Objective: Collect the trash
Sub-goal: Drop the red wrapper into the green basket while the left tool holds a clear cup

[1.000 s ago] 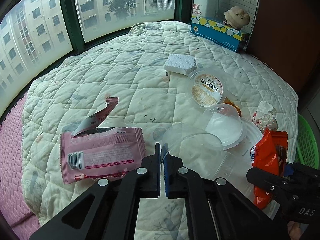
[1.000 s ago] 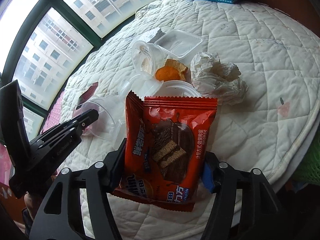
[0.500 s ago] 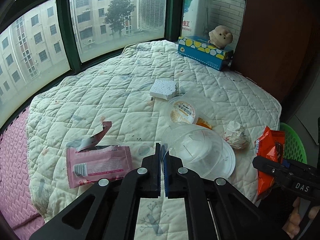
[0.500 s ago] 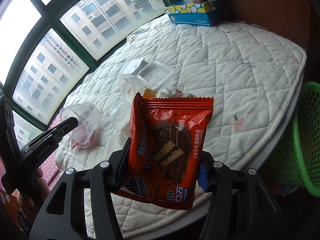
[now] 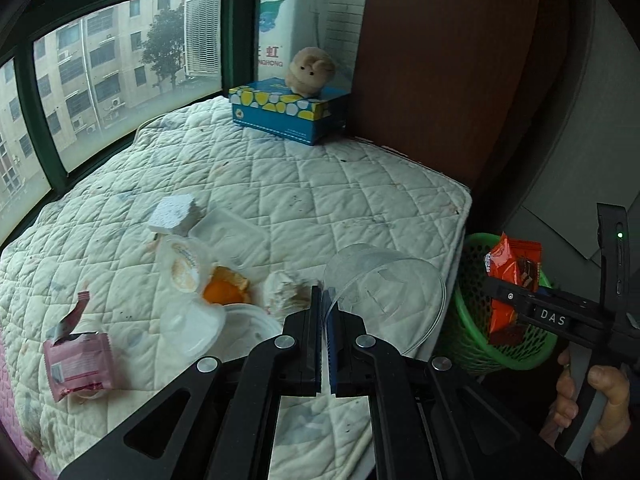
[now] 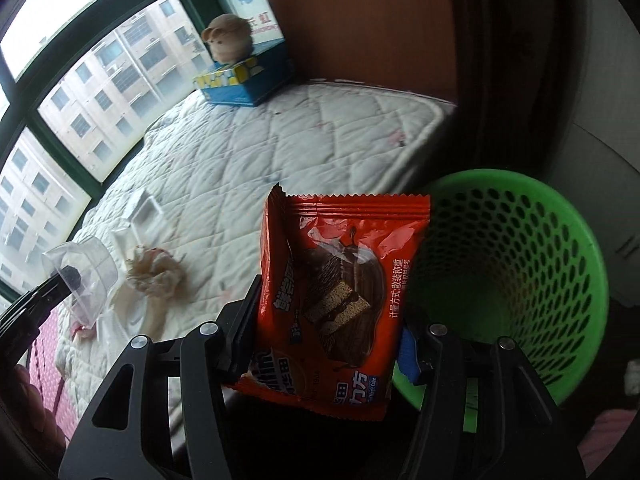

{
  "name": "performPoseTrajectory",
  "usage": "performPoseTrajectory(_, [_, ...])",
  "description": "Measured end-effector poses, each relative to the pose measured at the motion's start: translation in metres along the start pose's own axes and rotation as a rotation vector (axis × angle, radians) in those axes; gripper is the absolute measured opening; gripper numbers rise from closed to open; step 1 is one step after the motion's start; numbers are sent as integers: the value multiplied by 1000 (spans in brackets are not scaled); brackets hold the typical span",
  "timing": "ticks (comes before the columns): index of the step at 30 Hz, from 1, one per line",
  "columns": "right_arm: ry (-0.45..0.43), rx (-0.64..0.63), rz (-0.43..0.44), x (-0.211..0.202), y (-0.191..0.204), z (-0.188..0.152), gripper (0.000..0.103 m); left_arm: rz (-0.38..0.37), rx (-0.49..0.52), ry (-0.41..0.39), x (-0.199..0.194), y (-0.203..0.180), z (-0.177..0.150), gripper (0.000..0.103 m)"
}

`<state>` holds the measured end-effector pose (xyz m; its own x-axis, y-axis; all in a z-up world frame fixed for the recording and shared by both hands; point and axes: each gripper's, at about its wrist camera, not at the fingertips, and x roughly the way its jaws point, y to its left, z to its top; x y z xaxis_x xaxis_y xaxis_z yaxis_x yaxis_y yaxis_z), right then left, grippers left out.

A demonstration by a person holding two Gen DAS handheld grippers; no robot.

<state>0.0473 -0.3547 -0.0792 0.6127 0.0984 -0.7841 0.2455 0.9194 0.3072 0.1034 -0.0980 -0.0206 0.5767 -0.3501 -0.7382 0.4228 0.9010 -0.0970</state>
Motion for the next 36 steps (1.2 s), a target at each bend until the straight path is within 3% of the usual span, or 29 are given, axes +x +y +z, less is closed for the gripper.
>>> performPoseTrajectory(5, [0,53,-75,-2,-50,1,61,-46,54,25,22,-47,13,2])
performPoseTrajectory(8, [1,96,-96,-4,-77,-1,71,-71,91,44,36,-75,18,3])
performPoseTrajectory(15, [-7,159,-82,-18,-120,-7,81,-112,159,96,68,-134,22,3])
performPoseTrajectory(30, [-102,202,-127,-68,-160,-19,81,-145,228,205,112,-201,-1,3])
performPoseTrajectory(33, [-112,218,-122,-75,-167,-23,81,-152,243,212,114,-212,-4,8])
performPoseTrajectory(36, [-119,226,-120,-81,-172,-26,81,-165,247,209,115,-219,-6,28])
